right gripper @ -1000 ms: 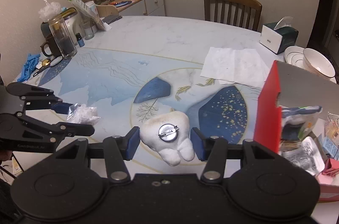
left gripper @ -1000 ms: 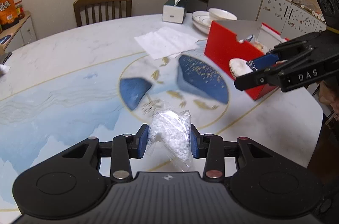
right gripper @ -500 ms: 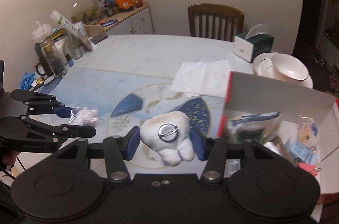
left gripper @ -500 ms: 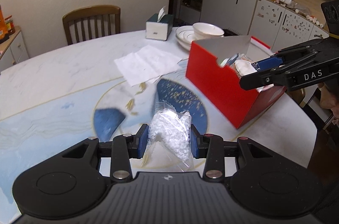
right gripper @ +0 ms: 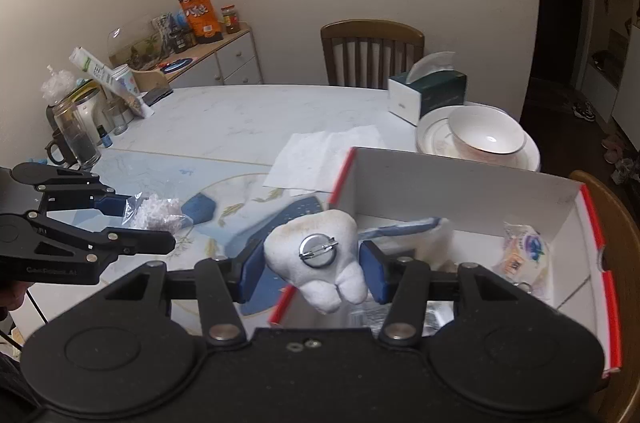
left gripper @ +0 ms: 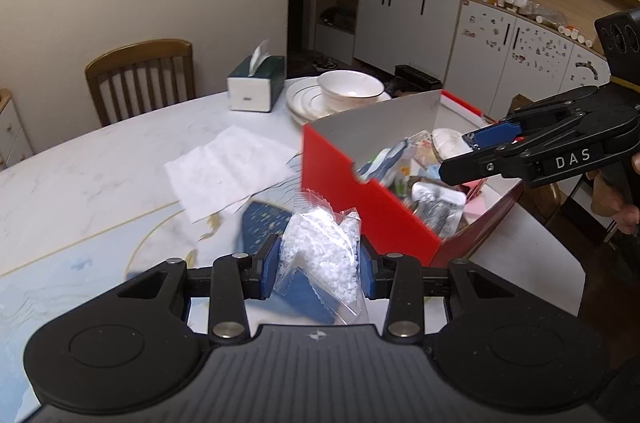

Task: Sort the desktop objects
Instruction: 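Carry the bead bag and tooth plush with both grippers into the red box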

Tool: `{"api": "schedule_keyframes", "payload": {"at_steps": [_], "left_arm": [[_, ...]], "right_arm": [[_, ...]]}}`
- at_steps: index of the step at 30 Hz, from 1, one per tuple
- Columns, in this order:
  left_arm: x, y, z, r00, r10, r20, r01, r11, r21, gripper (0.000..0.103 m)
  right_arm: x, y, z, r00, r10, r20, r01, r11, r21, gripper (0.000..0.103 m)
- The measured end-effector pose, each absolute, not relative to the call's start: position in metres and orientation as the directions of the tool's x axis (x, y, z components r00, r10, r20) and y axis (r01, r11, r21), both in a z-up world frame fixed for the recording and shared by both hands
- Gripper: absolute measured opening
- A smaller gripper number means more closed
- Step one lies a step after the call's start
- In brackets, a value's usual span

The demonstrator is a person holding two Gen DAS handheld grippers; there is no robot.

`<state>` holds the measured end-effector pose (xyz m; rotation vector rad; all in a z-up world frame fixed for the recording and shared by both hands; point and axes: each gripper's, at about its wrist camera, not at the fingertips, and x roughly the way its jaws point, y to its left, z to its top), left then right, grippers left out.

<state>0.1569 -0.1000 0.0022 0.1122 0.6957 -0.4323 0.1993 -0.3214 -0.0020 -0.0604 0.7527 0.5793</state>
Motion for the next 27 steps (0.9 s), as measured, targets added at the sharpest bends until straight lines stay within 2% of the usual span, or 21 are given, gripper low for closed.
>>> {"api": "schedule_keyframes", "payload": {"at_steps": [17, 27], "left_arm": [[0.191, -0.185, 0.004, 0.647, -0.404, -0.646, 0.53, 0.848, 0.0, 0.038], [0.221, -0.237, -0.007, 0.603, -0.432, -0.671, 0.608, 0.793, 0.035, 0.038]], "right_arm": [[0.216, -0.397, -0.009, 0.634, 0.41, -0.656, -0.43, 0.891, 0.142, 0.051], [0.229, -0.432, -0.025, 0.642, 0.343, -0.686, -0.368, 0.922, 0.116, 0.051]]}}
